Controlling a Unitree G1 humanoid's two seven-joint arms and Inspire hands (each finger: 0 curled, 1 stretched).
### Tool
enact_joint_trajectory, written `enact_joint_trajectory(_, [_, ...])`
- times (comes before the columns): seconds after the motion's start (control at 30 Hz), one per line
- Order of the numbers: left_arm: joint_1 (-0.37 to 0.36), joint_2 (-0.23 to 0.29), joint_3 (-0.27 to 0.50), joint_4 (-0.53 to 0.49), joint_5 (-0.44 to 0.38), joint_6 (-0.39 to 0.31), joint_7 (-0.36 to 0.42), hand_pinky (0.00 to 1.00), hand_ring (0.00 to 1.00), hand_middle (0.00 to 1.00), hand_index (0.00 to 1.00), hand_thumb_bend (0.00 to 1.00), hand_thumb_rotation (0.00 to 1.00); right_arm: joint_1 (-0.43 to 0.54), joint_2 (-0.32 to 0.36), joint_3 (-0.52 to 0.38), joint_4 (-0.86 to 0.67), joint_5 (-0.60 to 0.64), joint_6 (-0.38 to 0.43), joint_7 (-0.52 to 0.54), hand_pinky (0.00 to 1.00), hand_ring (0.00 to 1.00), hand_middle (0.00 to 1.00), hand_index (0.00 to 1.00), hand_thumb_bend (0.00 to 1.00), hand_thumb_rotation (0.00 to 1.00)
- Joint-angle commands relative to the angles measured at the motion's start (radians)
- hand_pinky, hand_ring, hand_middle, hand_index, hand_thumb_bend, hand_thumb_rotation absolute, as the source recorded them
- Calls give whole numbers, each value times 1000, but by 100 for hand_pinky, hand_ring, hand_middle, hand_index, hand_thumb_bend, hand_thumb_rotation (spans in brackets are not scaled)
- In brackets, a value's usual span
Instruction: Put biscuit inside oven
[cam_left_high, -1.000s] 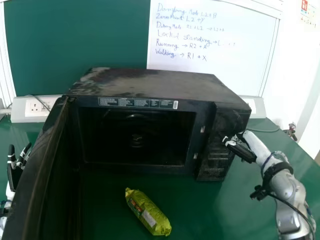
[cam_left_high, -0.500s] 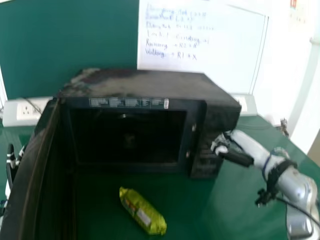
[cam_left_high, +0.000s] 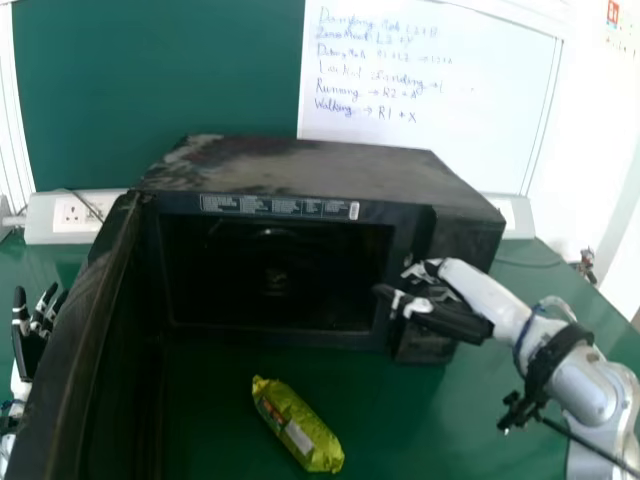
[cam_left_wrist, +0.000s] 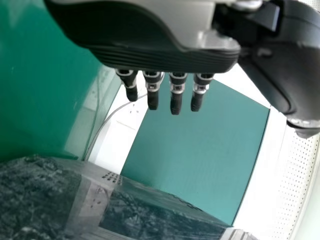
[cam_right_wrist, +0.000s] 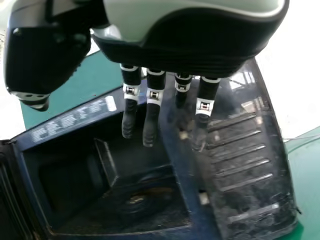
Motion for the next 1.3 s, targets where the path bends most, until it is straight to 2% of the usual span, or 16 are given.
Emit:
enact_joint_trajectory(0.0, [5,-6,-10,-21,1,8,4,81,88,90,95,92,61,-14,-8,21,-32,-12,17,4,53,64,72,73,87,44])
enact_joint_trajectory(0.23, [7,-11,-10,-37,3,16,15,81,87,89,94,93,60,-43,-17,80,-102,-53,80,17,51,63,75,73,89,43])
enact_joint_trajectory(0.43, [8,-9,-14,-46,12,18,21,80,87,89,94,93,61,-45,-39,119,-147,-80,24,31,52,64,72,74,91,47])
enact_joint_trajectory(0.53, [8,-7,-16,-46,14,20,21,81,88,89,94,93,61,-47,-50,133,-170,-92,20,49,59,69,74,76,92,50])
enact_joint_trajectory(0.7, [5,-14,-17,-52,12,24,29,82,88,89,93,93,60,-68,-65,176,-191,-144,25,88,70,77,78,79,91,49])
enact_joint_trajectory(1.0, [2,-20,-24,-61,25,26,44,81,87,89,93,93,61,-149,-83,262,-236,-242,62,218,74,80,81,81,88,51])
enact_joint_trajectory(1.2, [3,-23,-31,-73,24,29,57,81,86,88,93,95,60,-182,-58,337,-231,-369,11,248,67,75,78,79,99,55])
enact_joint_trajectory(1.27, [5,-22,-34,-78,26,33,59,81,87,88,93,95,60,-197,-48,360,-228,-420,2,280,66,73,75,74,100,57])
